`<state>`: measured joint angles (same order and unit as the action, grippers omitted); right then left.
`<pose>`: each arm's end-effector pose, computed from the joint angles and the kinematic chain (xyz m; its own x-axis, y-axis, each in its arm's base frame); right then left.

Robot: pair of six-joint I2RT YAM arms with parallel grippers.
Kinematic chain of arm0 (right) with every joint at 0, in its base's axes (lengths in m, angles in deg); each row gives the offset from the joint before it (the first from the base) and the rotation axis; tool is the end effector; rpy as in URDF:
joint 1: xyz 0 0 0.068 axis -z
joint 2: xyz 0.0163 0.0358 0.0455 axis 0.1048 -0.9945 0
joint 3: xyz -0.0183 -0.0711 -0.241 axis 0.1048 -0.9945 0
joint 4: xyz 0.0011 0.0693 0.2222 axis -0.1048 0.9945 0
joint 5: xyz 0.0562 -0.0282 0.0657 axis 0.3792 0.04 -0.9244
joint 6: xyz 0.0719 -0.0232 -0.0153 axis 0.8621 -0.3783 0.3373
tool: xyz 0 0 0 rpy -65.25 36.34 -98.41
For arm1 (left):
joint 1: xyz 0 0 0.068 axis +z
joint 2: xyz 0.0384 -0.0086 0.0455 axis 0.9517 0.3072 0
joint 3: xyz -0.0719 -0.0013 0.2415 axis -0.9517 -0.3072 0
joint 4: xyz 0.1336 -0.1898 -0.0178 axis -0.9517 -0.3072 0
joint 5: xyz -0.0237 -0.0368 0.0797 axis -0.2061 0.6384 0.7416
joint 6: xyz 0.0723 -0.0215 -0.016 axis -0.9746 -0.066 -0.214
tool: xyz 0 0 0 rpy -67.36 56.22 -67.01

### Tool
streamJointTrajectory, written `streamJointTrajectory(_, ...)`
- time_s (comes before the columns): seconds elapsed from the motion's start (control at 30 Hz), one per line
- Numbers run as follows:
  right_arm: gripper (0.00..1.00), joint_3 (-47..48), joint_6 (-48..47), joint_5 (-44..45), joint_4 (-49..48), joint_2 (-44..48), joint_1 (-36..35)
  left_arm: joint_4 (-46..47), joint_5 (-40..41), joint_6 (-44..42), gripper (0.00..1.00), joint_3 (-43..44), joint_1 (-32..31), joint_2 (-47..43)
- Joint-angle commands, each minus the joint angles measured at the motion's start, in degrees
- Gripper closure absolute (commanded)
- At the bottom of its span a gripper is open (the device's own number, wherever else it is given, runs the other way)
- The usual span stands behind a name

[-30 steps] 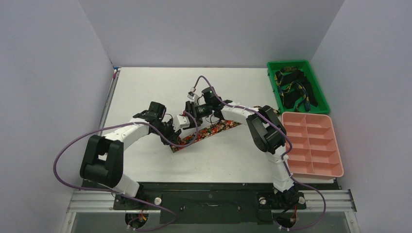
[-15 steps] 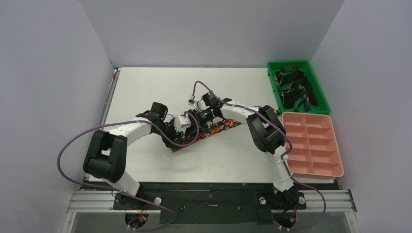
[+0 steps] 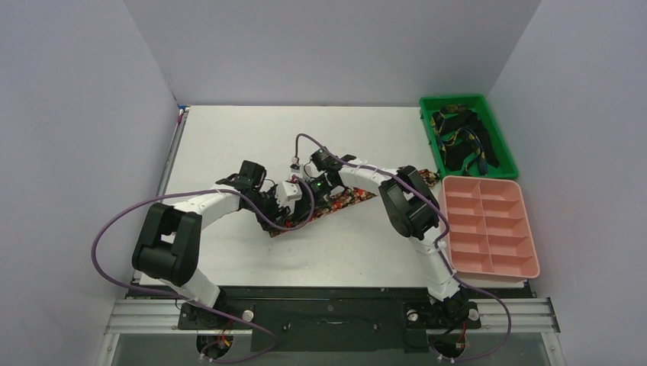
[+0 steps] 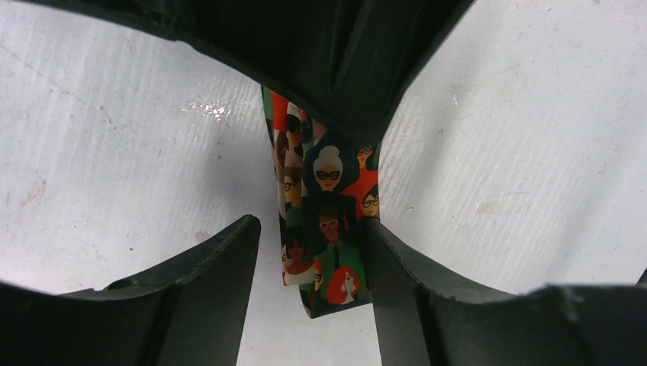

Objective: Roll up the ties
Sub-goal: Roll the tie at the center of the board.

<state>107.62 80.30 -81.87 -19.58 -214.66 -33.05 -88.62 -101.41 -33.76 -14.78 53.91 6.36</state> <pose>0.3048 0.3158 0.1221 -0.8686 -0.4661 -0.1684 -0.3802 0.4086 0.8298 0.2521 -0.1174 0.1383 -0.3399 0.7297 -0.5933 0.9273 0.3652 -0.0821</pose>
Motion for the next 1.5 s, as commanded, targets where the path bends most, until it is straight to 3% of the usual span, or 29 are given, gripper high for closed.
streamJointTrajectory(0.0,0.81,0.9,-2.7,1.3,0.2,-0.6,-0.9,0.2,0.1,-1.6,0.46,0.5,-0.8,-0.1)
streamJointTrajectory(0.03,0.89,0.1,-2.9,1.4,0.2,-0.9,-0.8,0.0,-0.2,-2.1,0.41,0.5,-0.8,-1.0)
streamJointTrajectory(0.13,1.0,-0.5,-2.7,2.0,0.2,-1.3,-0.8,-1.5,-0.4,-3.8,0.32,-0.8,-0.6,-3.3)
streamJointTrajectory(0.4,1.0,-2.2,-1.7,3.0,-0.5,1.7,-3.0,-4.1,-0.9,-12.0,0.21,-5.4,2.3,-10.6)
streamJointTrajectory(0.57,1.0,-2.5,-2.4,3.4,-0.4,2.3,-2.6,-5.0,0.2,-16.8,0.2,-6.8,2.9,-10.8)
streamJointTrajectory(0.8,1.0,-3.4,-1.8,1.6,-0.2,4.2,-0.3,-5.3,0.6,-17.1,0.21,-5.8,2.7,-9.2)
streamJointTrajectory(1.03,1.0,1.9,-1.0,1.4,0.2,2.1,1.0,-2.4,-2.3,-17.0,0.21,-6.6,1.1,-8.7)
streamJointTrajectory(1.27,1.0,2.7,-2.6,2.7,0.8,-0.2,0.9,4.5,-1.4,-7.7,0.25,-5.6,-0.4,-4.2)
streamJointTrajectory(1.47,1.0,3.4,-5.6,4.6,2.8,-2.6,0.7,6.4,1.0,-4.6,0.49,-5.0,-0.4,-1.7)
